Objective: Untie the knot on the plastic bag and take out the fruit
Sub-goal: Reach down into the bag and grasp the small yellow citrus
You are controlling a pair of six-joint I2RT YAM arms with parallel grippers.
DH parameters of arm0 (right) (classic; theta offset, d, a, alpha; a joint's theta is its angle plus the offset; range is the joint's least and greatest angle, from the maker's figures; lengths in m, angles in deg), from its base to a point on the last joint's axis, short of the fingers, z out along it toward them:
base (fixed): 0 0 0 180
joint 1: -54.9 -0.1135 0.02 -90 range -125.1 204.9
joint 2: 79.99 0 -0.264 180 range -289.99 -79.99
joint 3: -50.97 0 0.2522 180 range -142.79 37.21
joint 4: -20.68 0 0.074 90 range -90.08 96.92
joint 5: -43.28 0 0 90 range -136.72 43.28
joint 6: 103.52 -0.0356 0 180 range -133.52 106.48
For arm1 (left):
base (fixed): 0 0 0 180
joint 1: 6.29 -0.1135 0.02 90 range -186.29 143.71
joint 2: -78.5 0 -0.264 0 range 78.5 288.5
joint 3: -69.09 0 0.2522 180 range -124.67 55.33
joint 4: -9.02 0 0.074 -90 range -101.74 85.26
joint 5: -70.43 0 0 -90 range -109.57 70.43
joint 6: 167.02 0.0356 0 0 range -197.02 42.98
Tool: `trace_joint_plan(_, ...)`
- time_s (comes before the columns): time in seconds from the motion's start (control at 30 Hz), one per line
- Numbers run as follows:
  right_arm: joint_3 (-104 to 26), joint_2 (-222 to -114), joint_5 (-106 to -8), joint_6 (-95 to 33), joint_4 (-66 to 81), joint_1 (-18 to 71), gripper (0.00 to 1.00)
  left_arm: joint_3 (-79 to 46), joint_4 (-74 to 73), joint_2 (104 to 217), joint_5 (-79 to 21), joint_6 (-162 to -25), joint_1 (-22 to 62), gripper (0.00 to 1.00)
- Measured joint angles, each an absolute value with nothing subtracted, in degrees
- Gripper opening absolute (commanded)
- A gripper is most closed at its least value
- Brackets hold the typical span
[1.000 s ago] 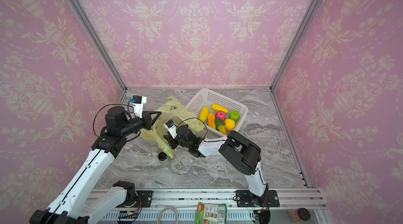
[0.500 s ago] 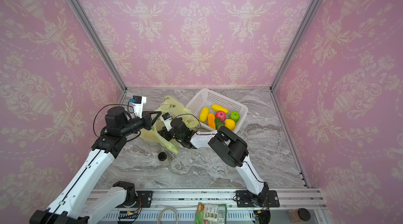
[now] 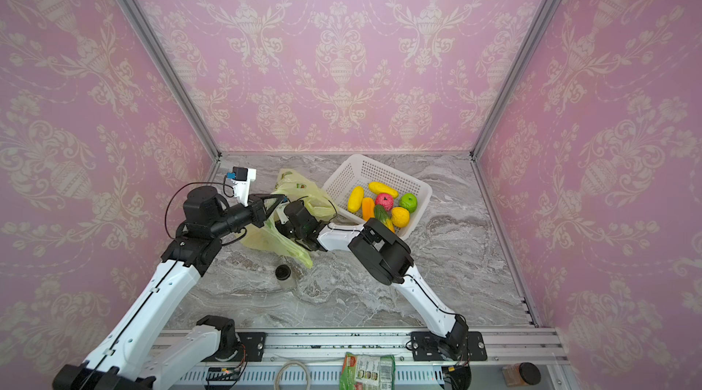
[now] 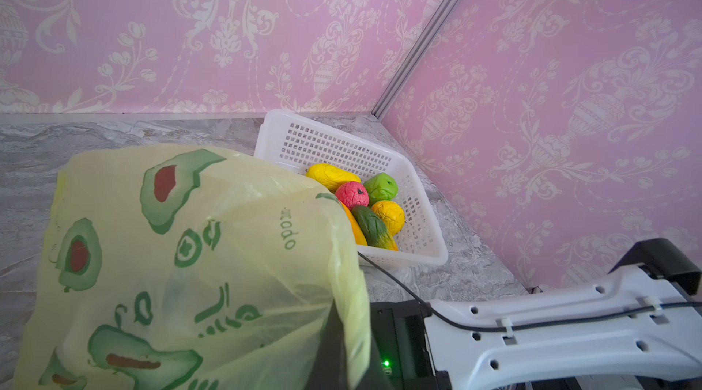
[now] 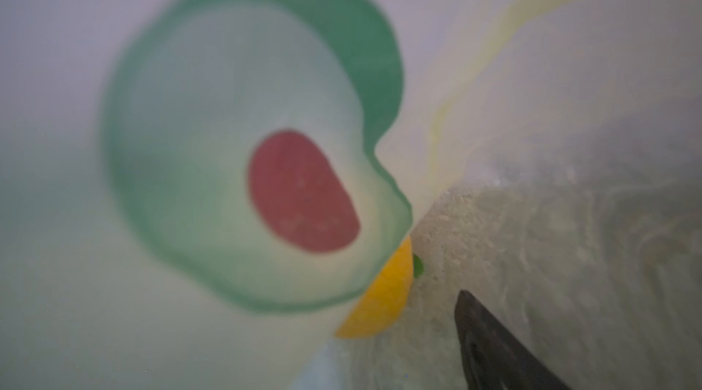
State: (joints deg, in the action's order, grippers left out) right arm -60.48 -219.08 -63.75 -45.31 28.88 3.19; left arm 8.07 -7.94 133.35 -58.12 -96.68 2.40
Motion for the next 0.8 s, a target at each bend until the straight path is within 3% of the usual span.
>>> trace_joint_plan(0.17,-63.3,-221.2,-64.2,-48.5,28.1,3.6,0.82,8.6,-6.7,133.4,-58.9,-97.5,2.4,0.00)
trace_joint_plan(0.33,-63.3,-221.7,-65.5,-52.7,30.8,4.8,0.67,8.7,-5.6,133.4,-59.8,-97.8,2.4,0.00)
trace_joint_plan(0.4,-63.3,-222.0,-66.3,-53.9,32.8,5.5,0.65,8.8,-5.5,133.4,-59.8,-97.9,2.4,0.00)
trace_joint_plan(0.8,-63.3,-222.7,-66.3,-53.8,31.4,5.3,0.81,8.8,-4.9,133.4,-60.4,-98.6,2.4,0.00)
